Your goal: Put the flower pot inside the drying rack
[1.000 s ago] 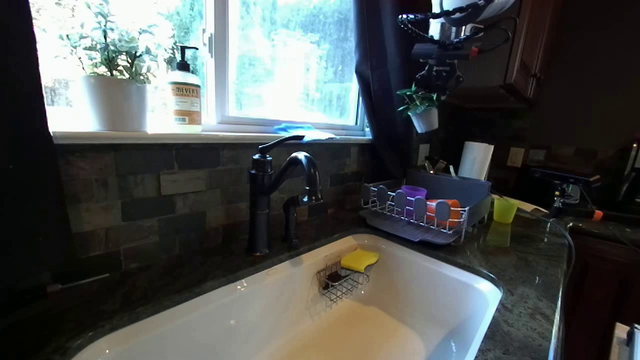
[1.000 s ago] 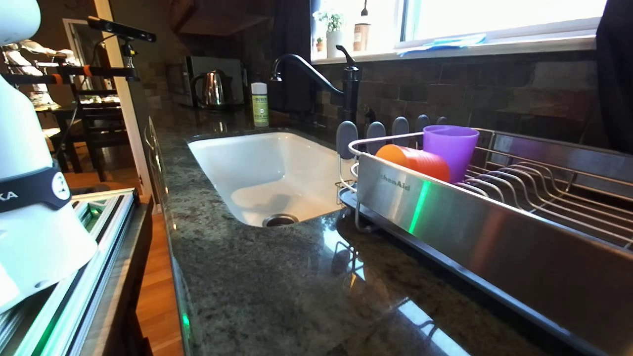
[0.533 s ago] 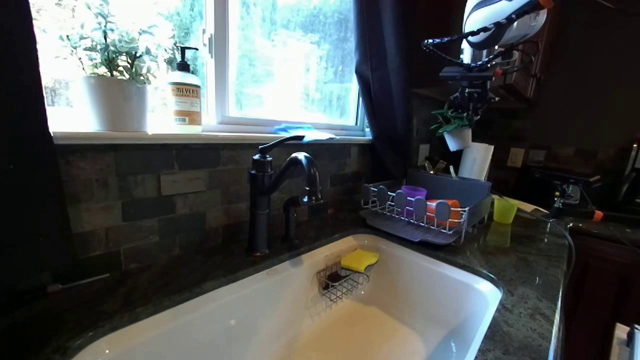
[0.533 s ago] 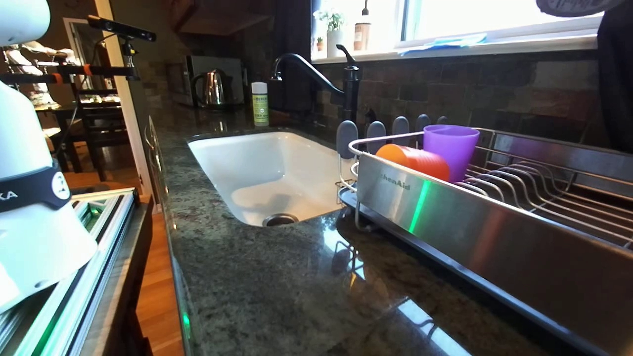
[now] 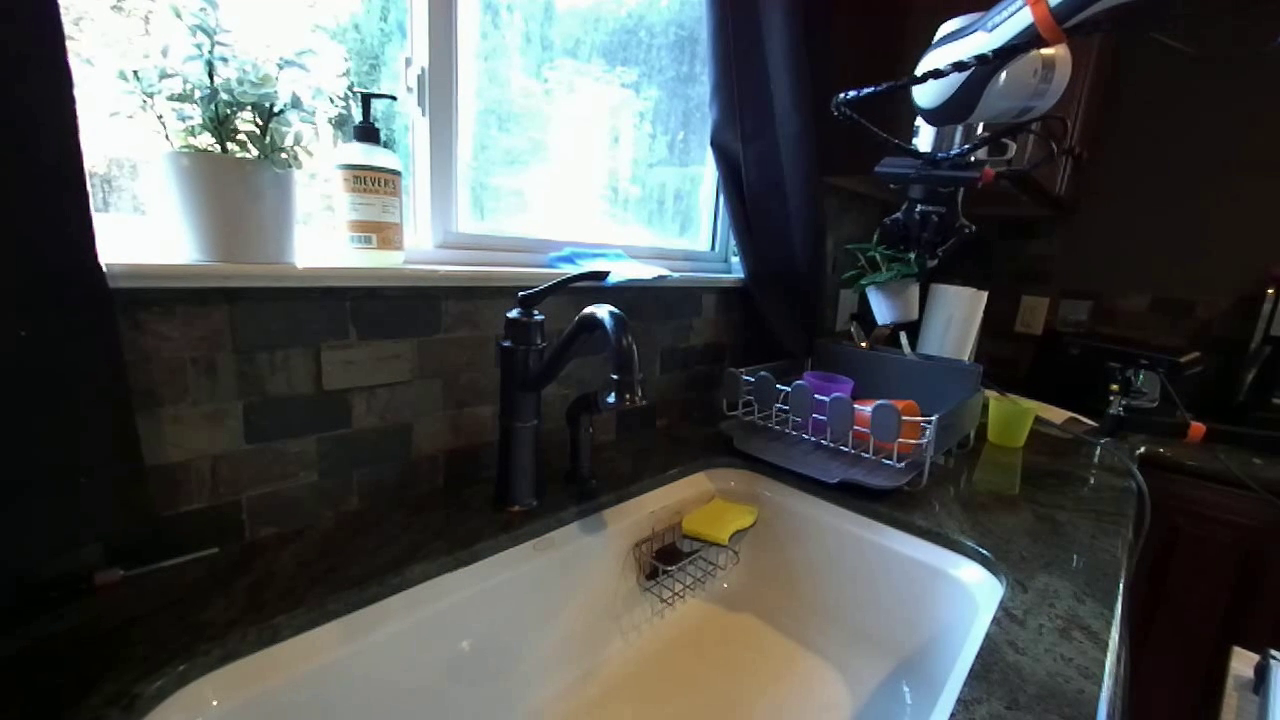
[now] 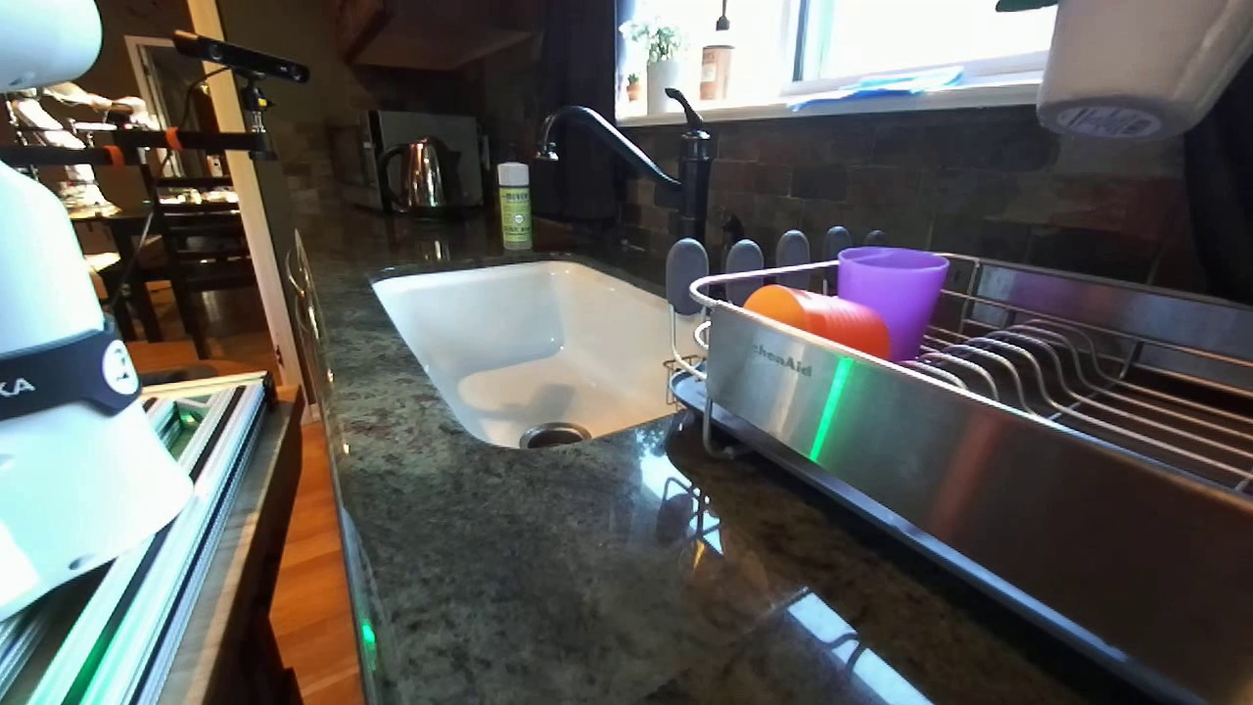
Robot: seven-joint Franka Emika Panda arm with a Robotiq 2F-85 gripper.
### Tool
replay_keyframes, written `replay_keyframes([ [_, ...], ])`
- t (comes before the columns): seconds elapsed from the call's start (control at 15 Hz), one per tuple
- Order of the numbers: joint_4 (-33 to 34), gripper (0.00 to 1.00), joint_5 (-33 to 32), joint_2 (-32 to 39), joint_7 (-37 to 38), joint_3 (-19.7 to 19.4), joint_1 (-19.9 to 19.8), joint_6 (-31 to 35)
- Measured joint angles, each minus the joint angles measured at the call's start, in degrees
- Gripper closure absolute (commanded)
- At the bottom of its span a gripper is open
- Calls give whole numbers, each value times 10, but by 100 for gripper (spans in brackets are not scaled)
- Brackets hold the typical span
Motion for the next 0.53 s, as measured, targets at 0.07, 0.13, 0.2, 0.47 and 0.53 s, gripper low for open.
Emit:
replay_keyframes([
  [0.07,4,91,4,6,-14,0,0,0],
  [0.13,5,91,4,9,-15,0,0,0],
  [0.2,5,91,4,11,-15,-1,0,0],
  [0.47,-1,98,4,11,-14,-1,0,37],
  [0.53,-9,98,4,11,-13,-1,0,81],
])
